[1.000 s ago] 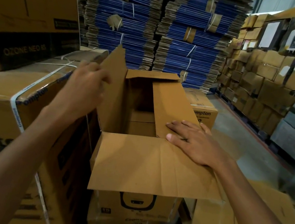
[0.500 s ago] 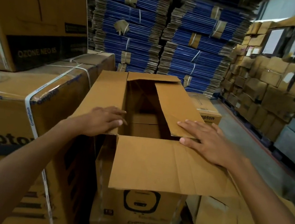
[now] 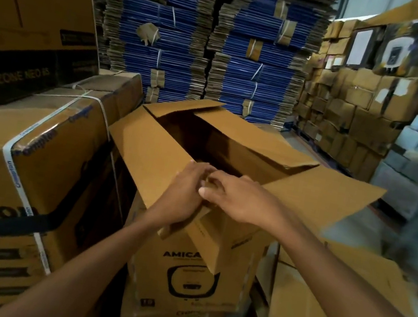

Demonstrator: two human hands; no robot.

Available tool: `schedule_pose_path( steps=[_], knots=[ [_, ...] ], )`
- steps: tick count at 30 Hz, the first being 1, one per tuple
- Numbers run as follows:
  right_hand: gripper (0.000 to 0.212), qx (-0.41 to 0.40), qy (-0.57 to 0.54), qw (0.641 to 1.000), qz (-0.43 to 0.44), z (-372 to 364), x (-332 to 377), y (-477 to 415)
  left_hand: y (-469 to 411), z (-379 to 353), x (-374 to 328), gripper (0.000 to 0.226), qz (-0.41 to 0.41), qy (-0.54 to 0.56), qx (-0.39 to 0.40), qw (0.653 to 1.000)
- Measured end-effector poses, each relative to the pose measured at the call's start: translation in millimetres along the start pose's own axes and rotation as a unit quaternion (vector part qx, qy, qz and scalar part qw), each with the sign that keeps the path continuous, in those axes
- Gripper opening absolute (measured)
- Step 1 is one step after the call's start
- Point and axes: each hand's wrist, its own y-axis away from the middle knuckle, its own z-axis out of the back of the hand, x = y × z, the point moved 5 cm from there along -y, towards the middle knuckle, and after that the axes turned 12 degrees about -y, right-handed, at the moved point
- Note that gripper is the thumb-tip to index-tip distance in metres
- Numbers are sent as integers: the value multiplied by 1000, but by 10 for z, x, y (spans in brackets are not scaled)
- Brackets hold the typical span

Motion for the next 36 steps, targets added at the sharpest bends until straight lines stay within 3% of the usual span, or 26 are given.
schedule_pose_path(
  steps=[5, 8, 12, 16, 18, 24, 26, 28, 30, 32, 36],
  knots=[
    [49, -34, -7, 999, -41, -67, -329, 53, -340, 246, 355, 48, -30, -188, 152, 970],
    [51, -63, 28, 997, -28, 63, -432, 114, -483, 305, 639, 59, -24, -238, 197, 951],
    [46, -52, 106, 992, -45, 358, -668, 243, -604, 374, 801, 64, -10, -269, 169, 948],
    [20, -80, 155, 982, -75, 602, -912, 277, -654, 224, 460, 64, -38, -325, 114, 938],
    [17, -107, 169, 977, -71, 619, -899, 277, -644, 118, 264, 64, -46, -302, 80, 949],
    [22, -159, 110, 981, -23, 237, -711, -72, -541, -289, -263, 64, -73, -184, 2, 980],
    [23, -189, 72, 979, -24, 118, -698, -196, -486, -409, -446, 46, -97, -186, -33, 977],
    [22, -241, 70, 968, -15, 58, -746, -251, -471, -443, -488, 39, -93, -192, -31, 977],
    [26, -265, 66, 962, 0, 33, -814, -257, -472, -373, -402, 53, -80, -253, 7, 964],
    [33, -267, 53, 962, 9, 34, -882, -269, -456, -196, -177, 72, -34, -313, 52, 948],
    [40, -296, 47, 954, 33, 1, -923, -286, -346, 250, 312, 75, 81, -335, 52, 937]
  ],
)
